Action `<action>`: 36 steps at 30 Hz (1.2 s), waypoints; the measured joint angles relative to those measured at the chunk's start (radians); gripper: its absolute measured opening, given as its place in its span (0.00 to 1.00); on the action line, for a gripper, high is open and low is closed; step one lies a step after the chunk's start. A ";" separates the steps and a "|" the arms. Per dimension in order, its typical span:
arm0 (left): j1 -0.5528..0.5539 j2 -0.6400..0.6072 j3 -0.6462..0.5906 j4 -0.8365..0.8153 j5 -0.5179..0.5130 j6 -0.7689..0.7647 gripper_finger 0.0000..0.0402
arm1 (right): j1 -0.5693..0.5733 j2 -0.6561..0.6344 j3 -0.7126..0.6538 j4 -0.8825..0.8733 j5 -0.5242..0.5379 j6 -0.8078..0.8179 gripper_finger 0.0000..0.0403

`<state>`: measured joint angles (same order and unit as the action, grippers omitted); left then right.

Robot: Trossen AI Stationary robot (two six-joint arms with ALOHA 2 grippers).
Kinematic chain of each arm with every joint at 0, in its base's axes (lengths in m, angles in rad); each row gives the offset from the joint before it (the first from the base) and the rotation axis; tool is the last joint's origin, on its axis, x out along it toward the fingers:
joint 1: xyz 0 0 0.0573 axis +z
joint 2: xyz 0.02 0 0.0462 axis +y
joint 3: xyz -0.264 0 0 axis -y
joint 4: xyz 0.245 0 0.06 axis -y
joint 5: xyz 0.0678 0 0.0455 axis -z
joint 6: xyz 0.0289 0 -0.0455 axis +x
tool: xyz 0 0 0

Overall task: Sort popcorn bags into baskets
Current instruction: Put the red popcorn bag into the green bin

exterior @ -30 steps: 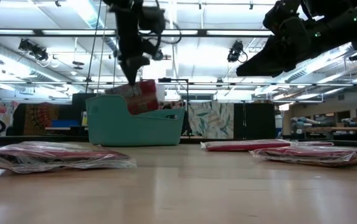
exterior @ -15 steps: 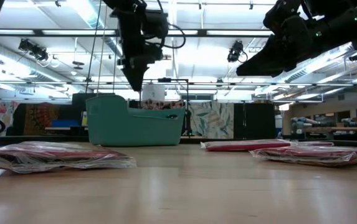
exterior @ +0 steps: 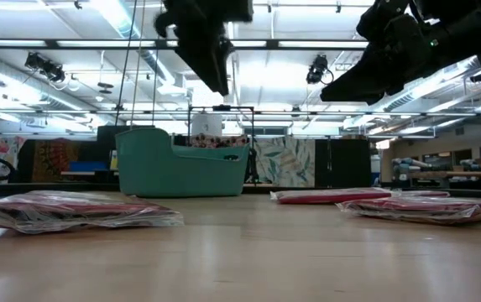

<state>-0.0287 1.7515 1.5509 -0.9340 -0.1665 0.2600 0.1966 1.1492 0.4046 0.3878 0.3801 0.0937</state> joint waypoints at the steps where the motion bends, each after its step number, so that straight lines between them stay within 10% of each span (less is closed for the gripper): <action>1: -0.029 0.000 -0.001 -0.007 0.000 -0.013 0.42 | 0.002 0.000 0.000 0.000 0.000 0.000 0.28; 18: -0.413 -0.001 -0.237 0.039 -0.118 -0.225 0.43 | 0.008 0.064 0.008 -0.014 0.025 0.037 0.28; 36: -0.422 -0.214 -0.551 0.335 -0.239 -0.170 0.30 | 0.043 0.473 0.448 -0.853 0.126 0.036 0.41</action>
<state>-0.4508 1.5376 1.0002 -0.5987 -0.4057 0.0901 0.2396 1.6223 0.8523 -0.4649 0.5065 0.1294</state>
